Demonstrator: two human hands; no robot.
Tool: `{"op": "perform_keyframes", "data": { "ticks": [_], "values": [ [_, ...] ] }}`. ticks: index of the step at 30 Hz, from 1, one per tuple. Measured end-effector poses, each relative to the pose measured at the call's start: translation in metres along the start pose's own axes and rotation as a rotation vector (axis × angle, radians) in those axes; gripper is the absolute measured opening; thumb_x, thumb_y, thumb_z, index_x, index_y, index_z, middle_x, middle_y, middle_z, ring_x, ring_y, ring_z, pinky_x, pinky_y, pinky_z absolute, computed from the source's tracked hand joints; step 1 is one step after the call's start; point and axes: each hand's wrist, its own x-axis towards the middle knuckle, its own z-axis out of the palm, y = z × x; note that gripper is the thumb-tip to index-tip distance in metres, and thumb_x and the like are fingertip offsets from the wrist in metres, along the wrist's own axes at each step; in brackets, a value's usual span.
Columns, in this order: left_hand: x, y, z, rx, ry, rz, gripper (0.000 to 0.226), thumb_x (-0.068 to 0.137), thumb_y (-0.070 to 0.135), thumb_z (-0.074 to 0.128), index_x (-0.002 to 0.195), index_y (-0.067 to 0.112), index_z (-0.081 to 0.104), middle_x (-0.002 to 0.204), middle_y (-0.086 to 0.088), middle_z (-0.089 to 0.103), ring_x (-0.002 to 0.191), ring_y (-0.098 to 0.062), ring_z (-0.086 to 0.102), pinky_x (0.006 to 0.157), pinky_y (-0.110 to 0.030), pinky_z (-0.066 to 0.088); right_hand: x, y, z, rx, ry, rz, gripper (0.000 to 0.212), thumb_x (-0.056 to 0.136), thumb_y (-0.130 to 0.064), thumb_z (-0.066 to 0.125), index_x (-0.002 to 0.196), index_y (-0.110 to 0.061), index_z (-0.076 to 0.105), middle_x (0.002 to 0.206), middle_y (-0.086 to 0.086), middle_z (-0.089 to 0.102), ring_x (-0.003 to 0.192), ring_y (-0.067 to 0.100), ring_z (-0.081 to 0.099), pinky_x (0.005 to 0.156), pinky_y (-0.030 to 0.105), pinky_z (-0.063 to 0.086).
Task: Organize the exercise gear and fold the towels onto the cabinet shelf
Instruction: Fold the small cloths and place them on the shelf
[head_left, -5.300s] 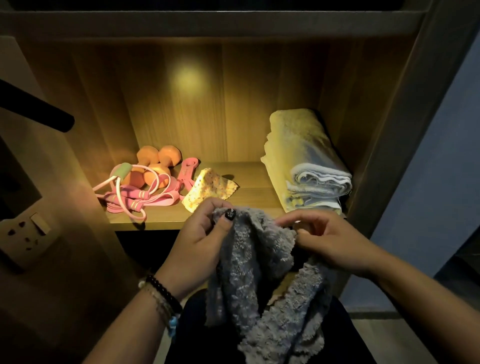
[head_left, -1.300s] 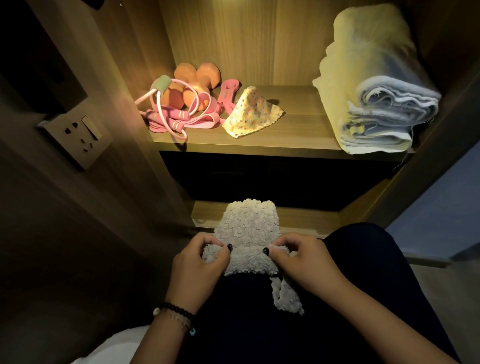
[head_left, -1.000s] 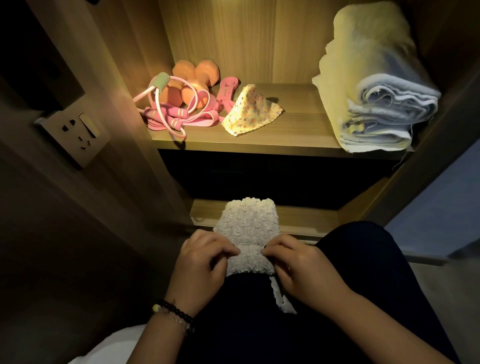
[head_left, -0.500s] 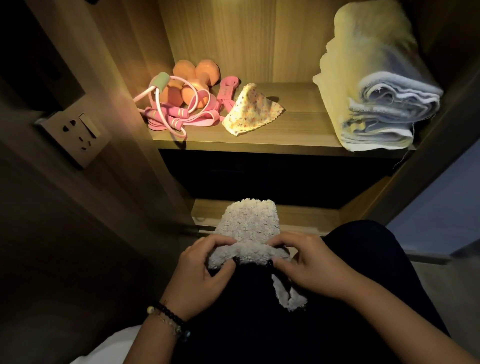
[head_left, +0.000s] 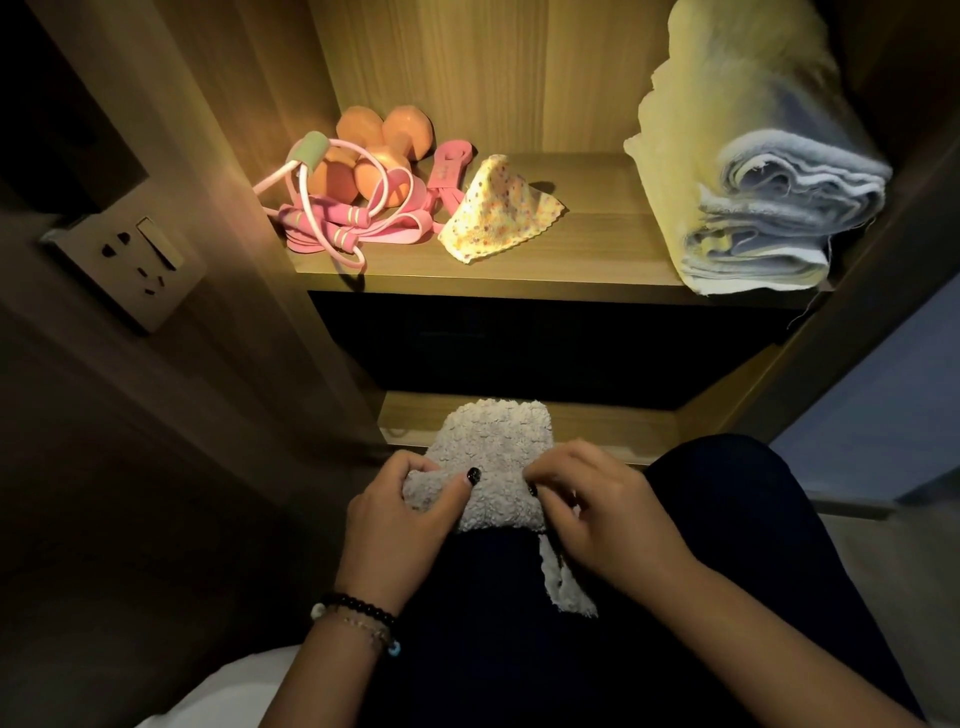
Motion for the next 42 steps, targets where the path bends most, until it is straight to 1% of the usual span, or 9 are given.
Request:
{"op": "perform_keyframes", "data": {
  "ticks": [3,9,15,20,24,31,36,39,42],
  "values": [
    [0.001,0.002,0.0,0.076,0.096,0.12,0.021,0.073,0.04,0.074,0.083,0.034,0.057,0.086,0.013,0.059,0.08,-0.004,0.055,0.066,-0.023,0.045,-0.005,-0.003,0.0,-0.119,-0.058,-0.173,0.019,0.092,-0.017,0.058,0.107,-0.013,0.068,0.106,-0.001,0.064,0.078,0.017,0.067,0.058,0.033,0.057],
    [-0.004,0.009,0.0,0.33,0.052,0.532,0.016,0.082,0.014,0.07,0.092,0.026,0.067,0.091,0.019,0.062,0.09,-0.004,0.057,0.081,-0.032,0.041,-0.009,0.004,-0.003,-0.15,-0.245,-0.082,0.043,0.092,-0.039,0.059,0.129,-0.017,0.056,0.128,-0.006,0.056,0.094,0.02,0.067,0.072,0.037,0.057],
    [-0.006,0.002,-0.01,0.328,-0.195,0.525,0.034,0.079,0.038,0.067,0.111,0.033,0.059,0.108,0.027,0.056,0.106,0.004,0.048,0.092,-0.025,0.037,-0.003,0.01,-0.002,-0.072,-0.262,0.035,0.04,0.093,-0.034,0.056,0.132,-0.027,0.05,0.127,-0.014,0.052,0.105,0.007,0.056,0.087,0.027,0.048],
    [-0.006,0.009,-0.015,0.386,-0.134,0.555,0.028,0.081,0.023,0.074,0.108,0.025,0.068,0.082,0.032,0.043,0.079,0.007,0.042,0.08,-0.027,0.037,0.006,0.014,-0.009,0.035,-0.285,0.084,0.043,0.085,-0.037,0.068,0.127,-0.037,0.054,0.115,-0.027,0.053,0.1,-0.011,0.046,0.087,0.013,0.039],
    [-0.009,0.015,-0.016,0.313,-0.145,0.565,0.033,0.083,0.048,0.054,0.1,0.025,0.071,0.076,0.033,0.049,0.073,0.014,0.045,0.074,-0.022,0.041,0.001,0.013,-0.015,0.097,-0.305,0.104,0.065,0.077,-0.044,0.074,0.129,-0.053,0.036,0.108,-0.043,0.045,0.107,-0.023,0.043,0.085,0.001,0.036],
    [-0.003,0.017,-0.011,0.16,-0.194,0.244,0.021,0.082,0.055,0.055,0.087,0.035,0.052,0.082,0.015,0.064,0.071,-0.001,0.06,0.067,-0.03,0.051,0.002,0.011,-0.014,0.069,-0.353,0.098,0.04,0.083,-0.035,0.071,0.117,-0.044,0.053,0.109,-0.036,0.049,0.097,-0.02,0.044,0.08,0.005,0.035],
    [0.0,0.023,-0.007,0.405,0.044,0.568,0.01,0.082,0.033,0.067,0.085,0.026,0.06,0.093,0.016,0.056,0.091,-0.005,0.052,0.078,-0.028,0.037,0.022,0.011,-0.013,0.299,-0.401,0.295,0.02,0.086,-0.022,0.069,0.105,-0.028,0.067,0.106,-0.018,0.065,0.099,-0.008,0.057,0.085,0.012,0.044],
    [0.002,0.021,-0.008,0.442,-0.061,0.656,0.021,0.079,0.041,0.07,0.095,0.027,0.068,0.099,0.016,0.061,0.098,-0.004,0.053,0.085,-0.03,0.037,0.032,0.011,-0.012,0.337,-0.401,0.346,0.013,0.086,-0.02,0.07,0.098,-0.026,0.07,0.101,-0.019,0.067,0.094,-0.011,0.059,0.082,0.007,0.042],
    [0.004,0.016,-0.01,0.478,-0.132,0.601,0.031,0.079,0.04,0.072,0.108,0.03,0.068,0.104,0.018,0.061,0.104,-0.004,0.052,0.092,-0.032,0.037,0.033,0.013,-0.009,0.23,-0.305,0.392,0.024,0.082,-0.027,0.073,0.105,-0.033,0.068,0.111,-0.015,0.063,0.103,-0.001,0.056,0.092,0.019,0.044]
  ]
}}
